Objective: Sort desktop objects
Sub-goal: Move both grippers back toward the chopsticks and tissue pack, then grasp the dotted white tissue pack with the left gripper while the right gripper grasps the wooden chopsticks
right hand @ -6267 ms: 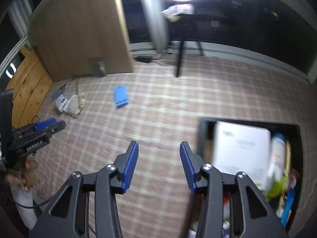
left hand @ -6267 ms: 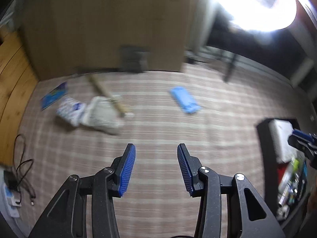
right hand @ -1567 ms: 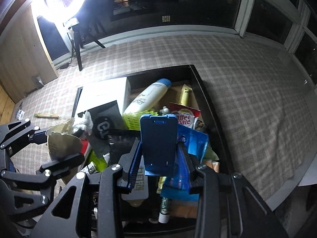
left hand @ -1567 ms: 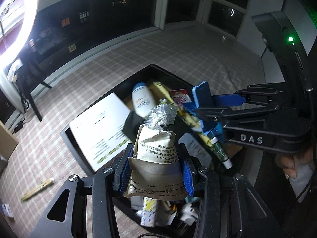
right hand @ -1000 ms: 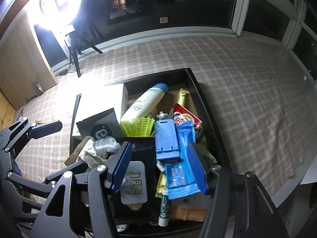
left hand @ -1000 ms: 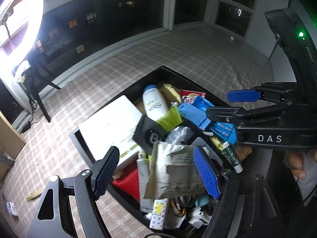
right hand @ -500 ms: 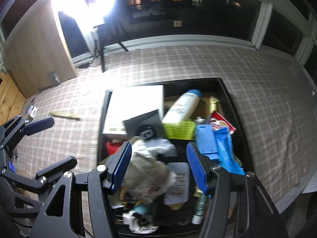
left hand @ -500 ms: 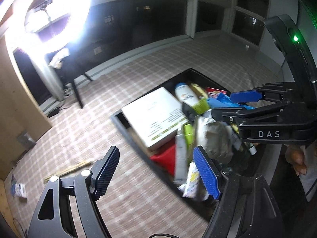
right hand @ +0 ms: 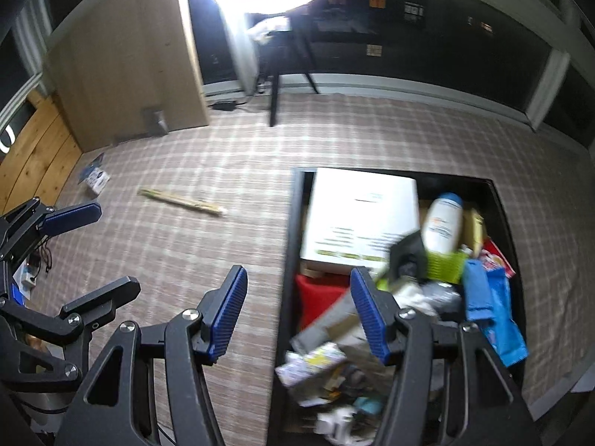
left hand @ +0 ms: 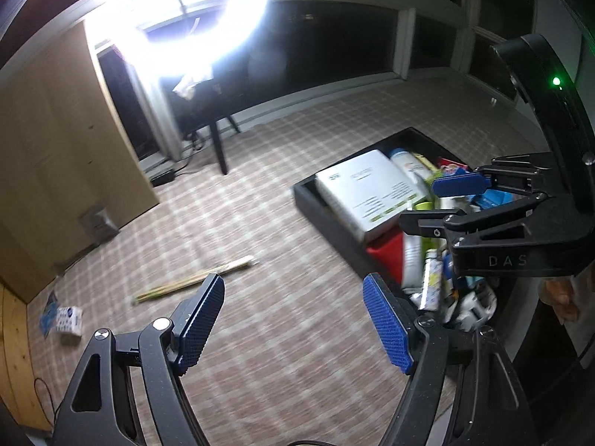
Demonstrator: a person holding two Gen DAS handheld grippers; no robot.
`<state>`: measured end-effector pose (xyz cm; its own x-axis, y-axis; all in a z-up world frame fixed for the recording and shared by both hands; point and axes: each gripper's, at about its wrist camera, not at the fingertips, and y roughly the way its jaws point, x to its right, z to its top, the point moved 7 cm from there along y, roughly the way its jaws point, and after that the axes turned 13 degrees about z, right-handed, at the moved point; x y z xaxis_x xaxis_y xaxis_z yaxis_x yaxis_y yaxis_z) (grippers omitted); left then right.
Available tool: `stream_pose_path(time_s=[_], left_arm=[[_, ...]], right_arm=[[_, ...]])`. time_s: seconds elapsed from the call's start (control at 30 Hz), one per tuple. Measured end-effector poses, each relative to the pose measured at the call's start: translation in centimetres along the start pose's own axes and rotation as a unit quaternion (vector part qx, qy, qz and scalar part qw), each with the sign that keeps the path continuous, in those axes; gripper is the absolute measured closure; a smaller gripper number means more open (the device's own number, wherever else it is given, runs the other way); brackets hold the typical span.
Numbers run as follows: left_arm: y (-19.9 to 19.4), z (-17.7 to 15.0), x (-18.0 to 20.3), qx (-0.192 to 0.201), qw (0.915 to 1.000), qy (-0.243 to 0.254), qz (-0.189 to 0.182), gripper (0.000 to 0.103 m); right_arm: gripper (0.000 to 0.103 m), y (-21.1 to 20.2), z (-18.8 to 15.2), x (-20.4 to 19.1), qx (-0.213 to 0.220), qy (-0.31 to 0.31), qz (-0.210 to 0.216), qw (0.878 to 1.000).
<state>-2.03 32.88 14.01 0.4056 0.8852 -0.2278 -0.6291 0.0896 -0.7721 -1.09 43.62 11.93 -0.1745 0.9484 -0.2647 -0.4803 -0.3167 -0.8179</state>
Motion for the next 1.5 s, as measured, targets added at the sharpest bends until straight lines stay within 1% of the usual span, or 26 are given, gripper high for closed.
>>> stream_pose_path(time_s=[0.27,0.43,0.57,0.7,0.77,0.87,1.03,1.07,1.2,1.33,1.37,1.5], left_arm=[[0.2,-1.9,-5.1,-0.009,0.9994,-0.025,0.023,0.028],[1.1,-3.4,-8.8,-0.023,0.9978,-0.046,0.041,0.028],[2.5,-4.9,-12.2,-0.042,0.9949,-0.069,0.060,0.028],[4.3,-6.5,-16.4,-0.065,0.9890,-0.106,0.080,0.028],[5.2,-7.4,-18.5,-0.078,0.9844,-0.128,0.093,0.028],[6.9,-8.9,-22.0,-0.101,0.9753,-0.164,0.108,0.028],[9.4,-11.0,-26.8,-0.132,0.9602,-0.212,0.126,0.028],[9.6,-11.3,-27.4,-0.136,0.9581,-0.217,0.129,0.028],[11.8,-12.8,-30.5,-0.163,0.9449,-0.251,0.131,0.028],[13.9,-13.9,-33.0,-0.189,0.9276,-0.296,0.126,0.028],[14.6,-14.0,-33.7,-0.196,0.9225,-0.306,0.129,0.028],[16.5,-13.8,-35.9,-0.214,0.9088,-0.328,0.144,0.028]], right_arm=[[0.046,2.7,2.1,-5.3,-0.011,-0.034,0.015,0.999],[0.046,5.1,3.1,-8.0,-0.022,-0.056,0.024,0.998],[0.046,7.3,3.6,-9.5,-0.036,-0.073,0.028,0.996],[0.046,9.9,4.4,-10.8,-0.053,-0.093,0.029,0.994],[0.046,11.2,4.9,-11.2,-0.062,-0.101,0.031,0.992],[0.046,13.2,5.6,-11.9,-0.075,-0.116,0.033,0.990],[0.046,16.4,6.5,-13.0,-0.099,-0.144,0.031,0.984],[0.046,17.0,6.7,-13.2,-0.104,-0.149,0.031,0.983],[0.046,19.5,7.0,-14.2,-0.126,-0.176,0.034,0.976],[0.046,22.0,7.2,-15.0,-0.144,-0.206,0.027,0.967],[0.046,22.5,7.2,-15.1,-0.147,-0.210,0.028,0.966],[0.046,24.2,7.4,-15.7,-0.157,-0.231,0.027,0.960]])
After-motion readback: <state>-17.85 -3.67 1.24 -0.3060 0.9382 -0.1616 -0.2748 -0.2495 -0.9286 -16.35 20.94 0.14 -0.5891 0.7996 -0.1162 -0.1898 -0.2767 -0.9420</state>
